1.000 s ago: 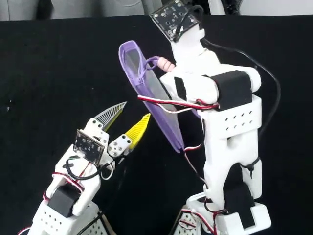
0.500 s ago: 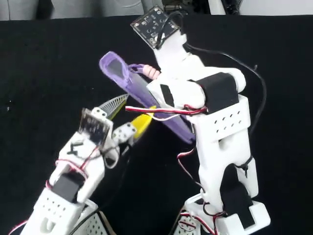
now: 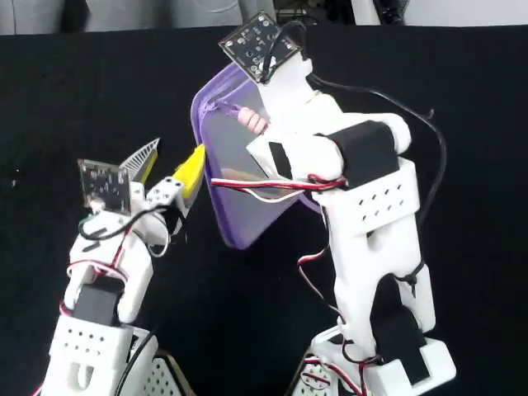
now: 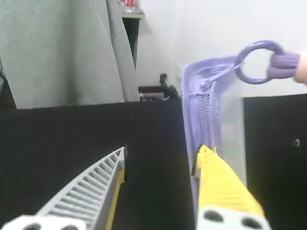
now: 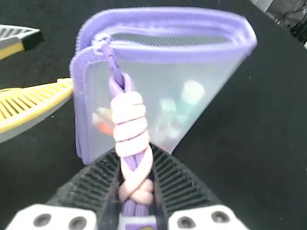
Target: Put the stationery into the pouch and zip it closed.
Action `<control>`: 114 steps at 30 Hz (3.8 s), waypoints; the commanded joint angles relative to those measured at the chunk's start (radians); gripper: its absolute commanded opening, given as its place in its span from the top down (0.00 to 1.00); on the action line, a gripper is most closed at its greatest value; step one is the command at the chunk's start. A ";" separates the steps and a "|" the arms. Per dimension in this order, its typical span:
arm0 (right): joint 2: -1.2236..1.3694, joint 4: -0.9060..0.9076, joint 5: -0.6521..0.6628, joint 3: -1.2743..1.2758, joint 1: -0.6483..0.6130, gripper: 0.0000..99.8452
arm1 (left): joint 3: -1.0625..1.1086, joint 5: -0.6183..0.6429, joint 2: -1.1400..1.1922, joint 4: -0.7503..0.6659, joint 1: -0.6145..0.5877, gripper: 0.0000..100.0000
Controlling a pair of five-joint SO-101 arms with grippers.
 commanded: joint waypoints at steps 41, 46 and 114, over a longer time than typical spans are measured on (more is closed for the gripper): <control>-0.041 0.029 -0.012 0.001 -0.014 0.99 | -0.225 0.270 0.012 0.130 0.183 0.79; -0.041 0.031 -0.012 0.001 -0.014 0.99 | -0.275 0.276 0.137 0.186 0.137 0.80; -0.183 -0.015 -0.005 -0.067 0.319 0.99 | 0.145 -0.227 0.146 -0.166 0.380 0.97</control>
